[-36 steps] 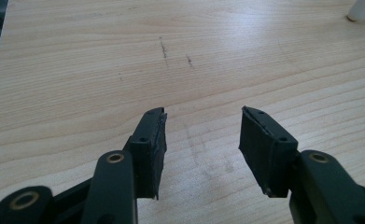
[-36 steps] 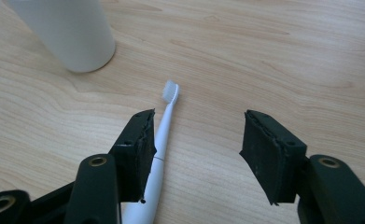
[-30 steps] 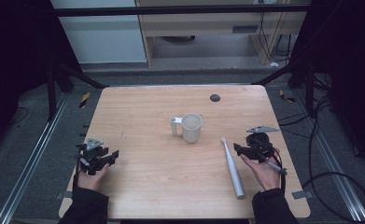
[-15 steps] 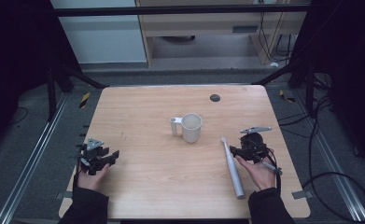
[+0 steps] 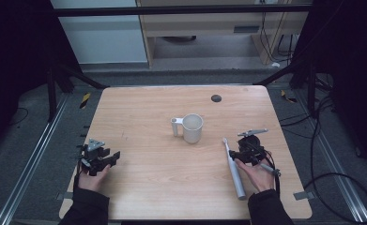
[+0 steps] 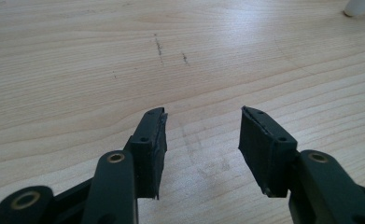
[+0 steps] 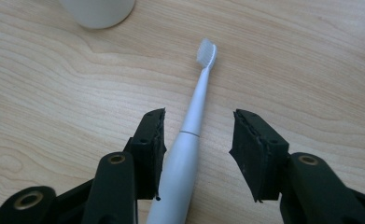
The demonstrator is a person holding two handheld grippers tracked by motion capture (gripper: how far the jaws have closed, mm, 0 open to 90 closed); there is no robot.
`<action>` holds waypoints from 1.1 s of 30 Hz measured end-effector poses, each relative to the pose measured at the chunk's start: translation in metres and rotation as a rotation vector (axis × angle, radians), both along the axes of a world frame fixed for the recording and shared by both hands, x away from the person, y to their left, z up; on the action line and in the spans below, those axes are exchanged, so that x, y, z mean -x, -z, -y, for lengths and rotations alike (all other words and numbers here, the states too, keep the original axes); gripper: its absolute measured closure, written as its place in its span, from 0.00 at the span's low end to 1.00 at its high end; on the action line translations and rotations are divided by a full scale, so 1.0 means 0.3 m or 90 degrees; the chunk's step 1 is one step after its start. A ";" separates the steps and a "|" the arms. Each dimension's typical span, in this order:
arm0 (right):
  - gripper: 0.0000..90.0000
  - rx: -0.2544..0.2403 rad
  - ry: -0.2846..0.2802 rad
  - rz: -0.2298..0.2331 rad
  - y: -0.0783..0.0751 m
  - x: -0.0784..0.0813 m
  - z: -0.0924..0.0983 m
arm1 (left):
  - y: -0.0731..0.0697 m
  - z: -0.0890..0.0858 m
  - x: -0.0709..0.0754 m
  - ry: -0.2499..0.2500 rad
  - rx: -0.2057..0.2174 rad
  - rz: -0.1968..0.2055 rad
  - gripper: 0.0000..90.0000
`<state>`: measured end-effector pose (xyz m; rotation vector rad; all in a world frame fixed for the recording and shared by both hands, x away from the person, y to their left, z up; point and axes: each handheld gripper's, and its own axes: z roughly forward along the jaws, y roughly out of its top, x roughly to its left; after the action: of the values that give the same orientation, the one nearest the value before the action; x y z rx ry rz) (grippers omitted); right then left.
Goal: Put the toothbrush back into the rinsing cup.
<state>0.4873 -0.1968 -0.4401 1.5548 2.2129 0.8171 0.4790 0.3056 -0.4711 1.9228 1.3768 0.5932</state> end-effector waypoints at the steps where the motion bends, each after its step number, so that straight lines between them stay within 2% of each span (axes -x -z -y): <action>1: 0.60 0.000 0.000 0.000 0.000 0.000 0.000 | 0.000 0.000 0.000 0.000 0.000 0.000 0.55; 23: 0.63 0.018 -0.013 -0.060 0.057 -0.011 -0.027 | 0.001 -0.001 -0.001 0.004 -0.002 -0.004 0.55; 33: 0.63 0.029 -0.013 -0.074 0.068 -0.017 -0.033 | 0.001 0.000 -0.002 0.005 -0.002 -0.005 0.55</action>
<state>0.4924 -0.1870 -0.4606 1.5983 2.3145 0.6934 0.4797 0.3056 -0.4715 1.9335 1.3734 0.5852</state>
